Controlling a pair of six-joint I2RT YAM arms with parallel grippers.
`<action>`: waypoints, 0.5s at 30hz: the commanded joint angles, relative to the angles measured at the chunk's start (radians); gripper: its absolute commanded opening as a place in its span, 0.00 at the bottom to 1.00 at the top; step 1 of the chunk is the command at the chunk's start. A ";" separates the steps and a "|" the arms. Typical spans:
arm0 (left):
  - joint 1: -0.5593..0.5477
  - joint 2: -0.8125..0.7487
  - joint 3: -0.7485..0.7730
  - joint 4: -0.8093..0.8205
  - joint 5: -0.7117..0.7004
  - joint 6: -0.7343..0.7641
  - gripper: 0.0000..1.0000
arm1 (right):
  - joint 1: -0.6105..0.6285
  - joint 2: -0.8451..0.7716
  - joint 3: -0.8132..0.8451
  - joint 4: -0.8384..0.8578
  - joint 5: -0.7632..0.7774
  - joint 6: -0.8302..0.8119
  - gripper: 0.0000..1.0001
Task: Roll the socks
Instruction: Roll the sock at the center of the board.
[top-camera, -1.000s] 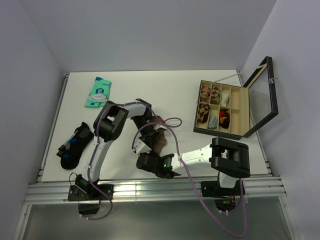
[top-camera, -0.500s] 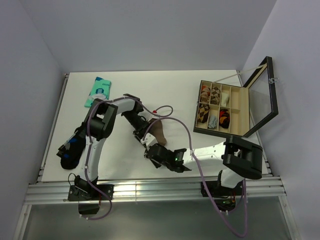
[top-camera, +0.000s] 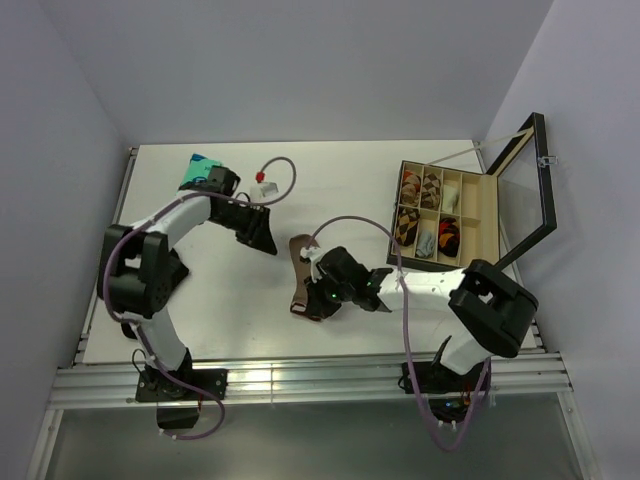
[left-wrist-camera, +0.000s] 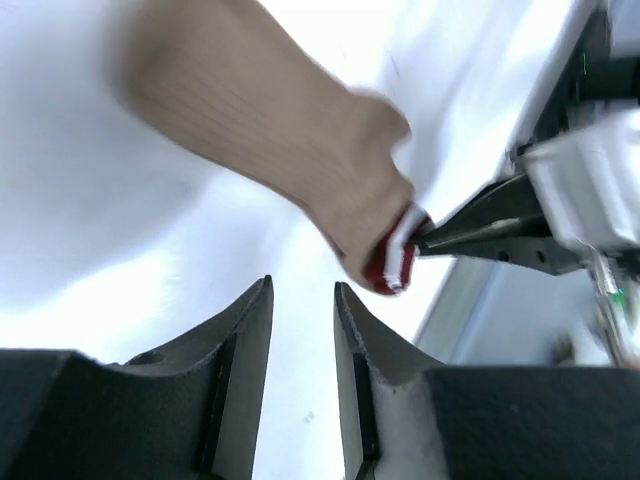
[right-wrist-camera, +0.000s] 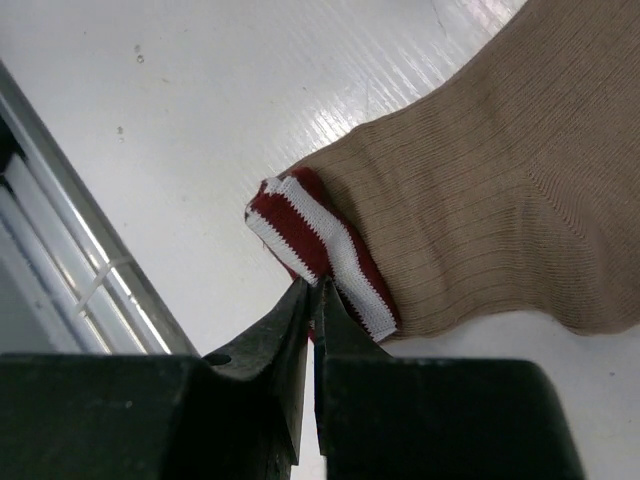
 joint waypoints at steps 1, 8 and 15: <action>0.067 -0.120 -0.059 0.218 -0.030 -0.131 0.36 | -0.063 0.032 0.051 -0.019 -0.198 -0.019 0.01; 0.080 -0.321 -0.203 0.362 -0.127 -0.010 0.38 | -0.172 0.214 0.181 -0.080 -0.439 -0.018 0.03; -0.058 -0.526 -0.438 0.519 -0.356 0.217 0.47 | -0.272 0.356 0.313 -0.157 -0.644 0.033 0.04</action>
